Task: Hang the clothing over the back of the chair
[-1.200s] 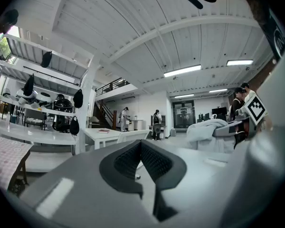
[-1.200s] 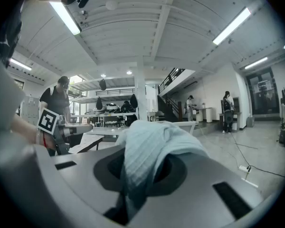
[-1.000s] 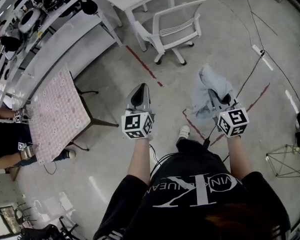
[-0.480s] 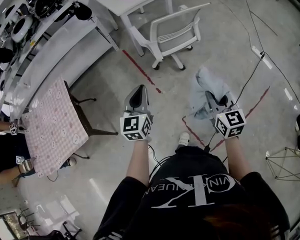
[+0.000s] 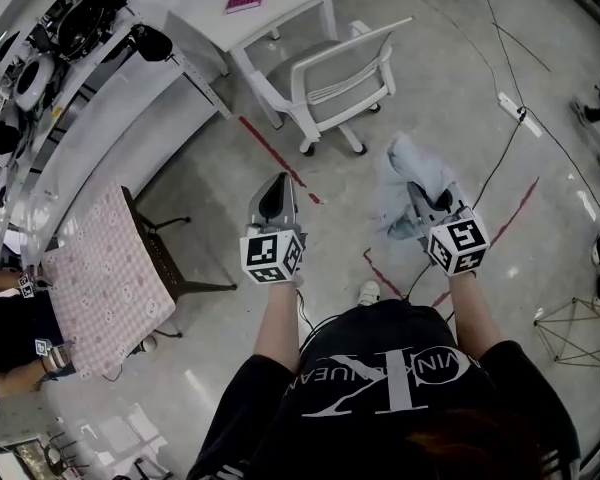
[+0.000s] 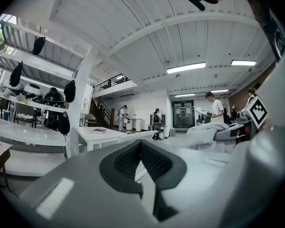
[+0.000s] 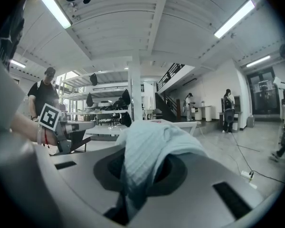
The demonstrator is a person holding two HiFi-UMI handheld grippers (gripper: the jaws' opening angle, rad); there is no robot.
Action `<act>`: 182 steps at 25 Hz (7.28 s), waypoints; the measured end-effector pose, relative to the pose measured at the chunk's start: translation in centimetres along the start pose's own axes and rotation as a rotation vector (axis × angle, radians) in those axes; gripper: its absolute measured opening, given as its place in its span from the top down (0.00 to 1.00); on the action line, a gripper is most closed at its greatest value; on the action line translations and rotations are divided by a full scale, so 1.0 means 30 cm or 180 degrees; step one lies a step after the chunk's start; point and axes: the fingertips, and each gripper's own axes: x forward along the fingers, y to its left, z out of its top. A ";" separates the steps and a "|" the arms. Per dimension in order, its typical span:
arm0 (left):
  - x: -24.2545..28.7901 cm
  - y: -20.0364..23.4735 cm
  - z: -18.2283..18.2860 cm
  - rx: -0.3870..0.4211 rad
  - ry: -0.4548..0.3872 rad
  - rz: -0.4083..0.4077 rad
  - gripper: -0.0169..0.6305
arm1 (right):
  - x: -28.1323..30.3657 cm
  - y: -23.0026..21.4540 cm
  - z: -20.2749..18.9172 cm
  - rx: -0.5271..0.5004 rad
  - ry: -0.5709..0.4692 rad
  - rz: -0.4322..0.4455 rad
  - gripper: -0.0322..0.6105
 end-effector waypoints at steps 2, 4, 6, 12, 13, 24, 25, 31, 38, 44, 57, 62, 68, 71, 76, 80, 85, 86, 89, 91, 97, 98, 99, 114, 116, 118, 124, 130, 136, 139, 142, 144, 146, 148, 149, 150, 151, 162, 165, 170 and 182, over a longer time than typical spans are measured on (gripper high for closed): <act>0.035 0.000 0.003 -0.0012 -0.0020 -0.0008 0.96 | 0.022 -0.023 0.010 -0.0045 -0.0004 0.0000 0.86; 0.063 0.001 0.004 -0.0009 -0.0028 -0.0020 0.96 | 0.043 -0.040 0.020 -0.0092 -0.0004 0.0001 0.86; 0.080 0.008 0.004 -0.0012 -0.0027 -0.0026 0.96 | 0.060 -0.047 0.029 -0.0127 0.0000 0.0005 0.86; 0.113 0.011 0.022 -0.0057 -0.0062 -0.0019 0.96 | 0.090 -0.071 0.063 -0.0176 0.0018 0.0028 0.86; 0.120 0.007 0.020 -0.0058 -0.0052 -0.0030 0.96 | 0.093 -0.078 0.066 -0.0176 0.0017 0.0022 0.86; 0.225 0.001 -0.009 -0.0029 0.0035 -0.0107 0.96 | 0.153 -0.148 0.053 -0.0124 0.0021 -0.0004 0.86; 0.246 0.003 -0.010 -0.0032 0.0038 -0.0110 0.96 | 0.165 -0.161 0.055 -0.0120 0.0022 -0.0008 0.86; 0.402 0.007 -0.001 -0.0037 0.0051 -0.0147 0.96 | 0.263 -0.248 0.077 -0.0159 0.0055 0.0045 0.86; 0.575 0.028 0.015 -0.0062 0.0081 -0.0152 0.96 | 0.392 -0.346 0.109 -0.0200 0.0114 0.0102 0.86; 0.687 0.084 0.011 -0.0107 0.0118 -0.0120 0.96 | 0.507 -0.408 0.149 -0.0203 0.0120 0.0125 0.86; 0.863 0.193 0.054 -0.0135 0.0062 -0.0054 0.96 | 0.734 -0.455 0.291 -0.0458 0.0036 0.0289 0.86; 0.938 0.229 0.077 -0.0142 -0.0009 -0.0034 0.96 | 0.821 -0.479 0.393 -0.0689 -0.0116 0.0371 0.86; 1.002 0.295 0.108 -0.0143 -0.0068 0.0010 0.96 | 0.954 -0.481 0.491 -0.0912 -0.0230 0.0487 0.86; 1.024 0.327 0.134 -0.0152 -0.0107 0.0057 0.96 | 1.017 -0.478 0.536 -0.1060 -0.0258 0.0565 0.86; 1.029 0.351 0.150 -0.0183 -0.0124 0.0106 0.96 | 1.100 -0.481 0.625 -0.1244 -0.0360 0.0674 0.86; 1.021 0.355 0.137 -0.0215 -0.0103 0.0170 0.96 | 1.151 -0.476 0.652 -0.1447 -0.0374 0.0767 0.86; 1.020 0.370 0.118 -0.0253 -0.0050 0.0302 0.96 | 1.218 -0.481 0.640 -0.1492 -0.0261 0.0964 0.86; 1.022 0.376 0.120 -0.0259 -0.0050 0.0337 0.96 | 1.236 -0.480 0.626 -0.1465 -0.0200 0.1015 0.86; 1.027 0.384 0.134 -0.0259 -0.0065 0.0413 0.96 | 1.284 -0.466 0.571 -0.1443 -0.0022 0.1153 0.86; 1.036 0.389 0.147 -0.0261 -0.0085 0.0460 0.96 | 1.316 -0.464 0.548 -0.1492 0.0080 0.1200 0.86; 1.060 0.366 0.138 -0.0269 -0.0091 0.0555 0.96 | 1.397 -0.522 0.647 -0.1486 -0.0088 0.1196 0.86; 1.064 0.361 0.133 -0.0269 -0.0085 0.0564 0.96 | 1.408 -0.529 0.661 -0.1495 -0.0119 0.1197 0.86; 1.067 0.359 0.128 -0.0267 -0.0080 0.0577 0.96 | 1.420 -0.534 0.664 -0.1504 -0.0118 0.1203 0.86; 1.135 0.363 0.104 -0.0250 0.0049 0.0680 0.96 | 1.548 -0.572 0.292 -0.1519 0.1271 0.1442 0.83; 1.141 0.356 0.099 -0.0259 0.0058 0.0675 0.96 | 1.546 -0.571 0.252 -0.1641 0.1439 0.1491 0.82; 1.143 0.353 0.095 -0.0266 0.0069 0.0681 0.96 | 1.545 -0.571 0.225 -0.1665 0.1541 0.1523 0.81; 1.136 0.353 0.084 -0.0287 0.0086 0.0699 0.96 | 1.555 -0.586 0.217 -0.1402 0.1535 0.1480 0.77; 1.124 0.363 0.069 -0.0325 0.0124 0.0720 0.96 | 1.556 -0.610 0.241 -0.1072 0.1515 0.1440 0.72; 1.129 0.367 0.072 -0.0334 0.0111 0.0693 0.96 | 1.536 -0.623 0.265 -0.0884 0.1615 0.1526 0.66; 1.126 0.369 0.069 -0.0346 0.0114 0.0675 0.96 | 1.523 -0.630 0.288 -0.0857 0.1656 0.1560 0.65; 1.123 0.375 0.062 -0.0357 0.0119 0.0665 0.96 | 1.516 -0.636 0.311 -0.0800 0.1653 0.1574 0.64; 1.121 0.382 0.058 -0.0359 0.0120 0.0660 0.96 | 1.518 -0.641 0.329 -0.0783 0.1642 0.1572 0.63; 1.119 0.387 0.058 -0.0362 0.0117 0.0657 0.96 | 1.524 -0.647 0.354 -0.0788 0.1609 0.1539 0.63; 1.119 0.387 0.059 -0.0368 0.0114 0.0648 0.96 | 1.532 -0.657 0.374 -0.0787 0.1556 0.1462 0.63; 1.119 0.385 0.059 -0.0374 0.0115 0.0641 0.96 | 1.539 -0.661 0.373 -0.0783 0.1549 0.1423 0.63; 1.119 0.384 0.059 -0.0379 0.0117 0.0633 0.96 | 1.545 -0.662 0.361 -0.0778 0.1571 0.1396 0.63; 1.119 0.384 0.058 -0.0385 0.0120 0.0625 0.96 | 1.552 -0.661 0.340 -0.0770 0.1619 0.1384 0.63; 1.118 0.386 0.060 -0.0462 0.0083 0.0566 0.96 | 1.550 -0.649 0.203 -0.0987 0.1855 0.1243 0.61; 1.112 0.383 0.068 -0.0463 0.0061 0.0534 0.96 | 1.527 -0.654 0.237 -0.0873 0.1802 0.1230 0.60; 1.105 0.371 0.068 -0.0501 0.0034 0.0478 0.96 | 1.480 -0.677 0.270 -0.0842 0.1777 0.1169 0.59; 1.061 0.325 0.059 -0.0522 0.0043 0.0264 0.96 | 1.356 -0.711 0.265 -0.0652 0.1725 0.0833 0.59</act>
